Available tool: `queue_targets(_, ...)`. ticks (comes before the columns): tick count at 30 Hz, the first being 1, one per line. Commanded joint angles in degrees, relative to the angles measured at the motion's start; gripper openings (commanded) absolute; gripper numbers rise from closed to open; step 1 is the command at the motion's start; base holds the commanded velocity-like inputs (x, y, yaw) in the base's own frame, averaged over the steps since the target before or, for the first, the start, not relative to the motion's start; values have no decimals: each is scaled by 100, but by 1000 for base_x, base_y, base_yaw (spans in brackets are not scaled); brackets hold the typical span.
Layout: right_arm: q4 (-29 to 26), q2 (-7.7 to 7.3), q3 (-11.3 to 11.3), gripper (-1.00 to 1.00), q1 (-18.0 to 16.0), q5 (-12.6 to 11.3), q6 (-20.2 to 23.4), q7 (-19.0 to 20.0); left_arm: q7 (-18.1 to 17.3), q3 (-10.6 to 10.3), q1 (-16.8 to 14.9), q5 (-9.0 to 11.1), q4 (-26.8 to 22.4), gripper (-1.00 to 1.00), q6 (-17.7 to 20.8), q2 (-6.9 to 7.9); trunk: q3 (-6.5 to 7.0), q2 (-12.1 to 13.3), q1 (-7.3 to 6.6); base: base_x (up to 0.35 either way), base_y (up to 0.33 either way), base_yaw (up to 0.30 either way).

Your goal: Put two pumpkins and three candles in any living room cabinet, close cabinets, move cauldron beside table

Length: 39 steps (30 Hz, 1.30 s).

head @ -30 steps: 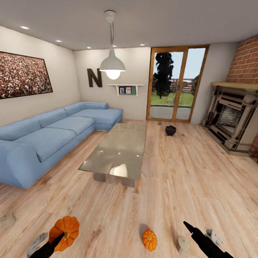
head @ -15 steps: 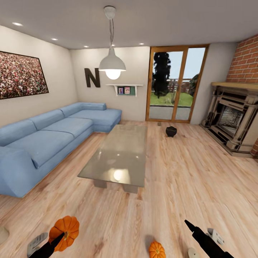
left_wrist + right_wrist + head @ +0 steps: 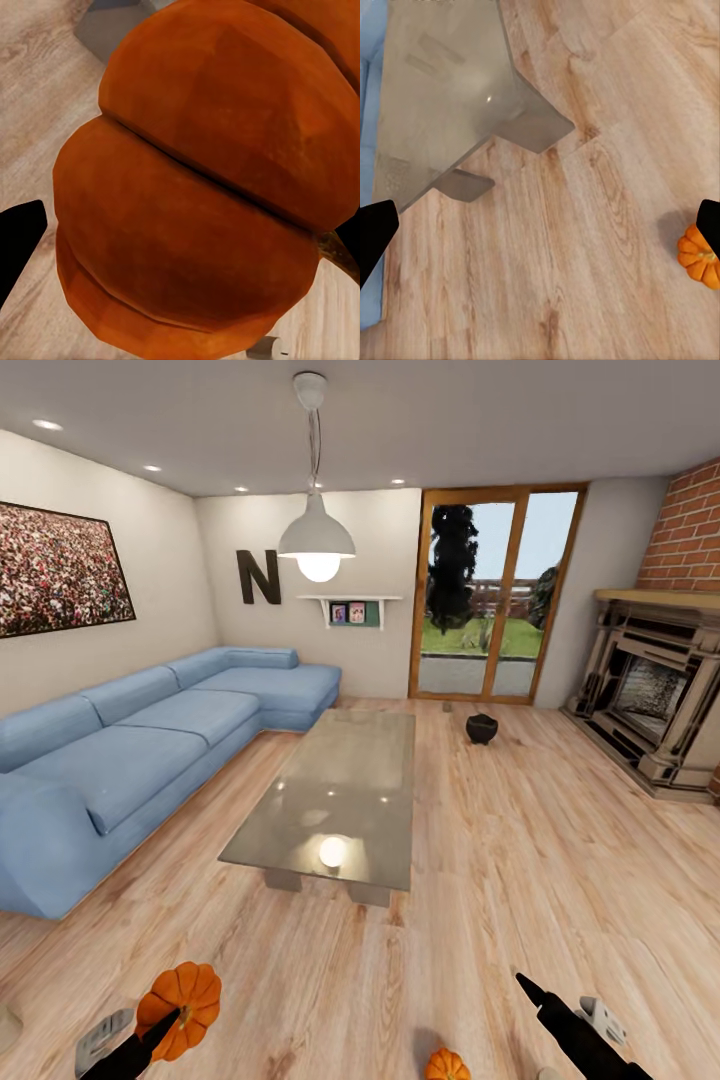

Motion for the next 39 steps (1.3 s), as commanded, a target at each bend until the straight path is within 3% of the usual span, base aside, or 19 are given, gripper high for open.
queue_targets(1, -3, 2, -18, 100, -5, -49, 68, 16, -20, 9, -4, 51, 0, -100, 56, -1, -7, -5, 0, 6, 3, 0)
queue_targets(7, -4, -1, -6, 100, -5, -47, 114, 7, -25, 9, -4, 51, 0, -100, 56, -1, -7, -5, 0, 2, 1, -63)
queue_targets(28, -10, 9, 68, 100, -5, -24, 109, 2, -194, 5, 1, 90, -106, -100, 142, 7, -7, -5, 0, 27, 18, -214)
queue_targets(30, -8, 9, 163, 100, -8, 9, 125, -46, -281, 2, 8, 93, -222, -100, 223, 7, -7, -5, 0, 69, 42, -21)
queue_targets(31, -2, 16, 357, 100, -20, 23, 132, -191, -314, 3, 28, 95, -351, -100, 324, 6, -7, -5, 0, 39, 24, -12)
queue_targets(33, 32, 22, 783, 100, -47, 20, 136, -709, -347, 7, 106, 115, -580, -100, 465, 7, -7, -5, 0, 23, 14, -7)
queue_targets(34, 52, 24, 1085, 100, -72, 0, 138, -1166, -359, 9, 197, 130, -770, -100, 541, 7, -7, -5, 0, 13, 8, -4)
queue_targets(36, 88, 36, 1457, 100, -185, -19, 207, -1777, -368, 11, 351, 146, -1058, -100, 621, 8, -7, -5, 0, 8, 5, -3)
queue_targets(39, 248, 142, 1719, 100, -483, -25, 449, -2268, -374, 17, 552, 167, -1418, -100, 878, 4, -7, -5, 0, 4, 2, -1)
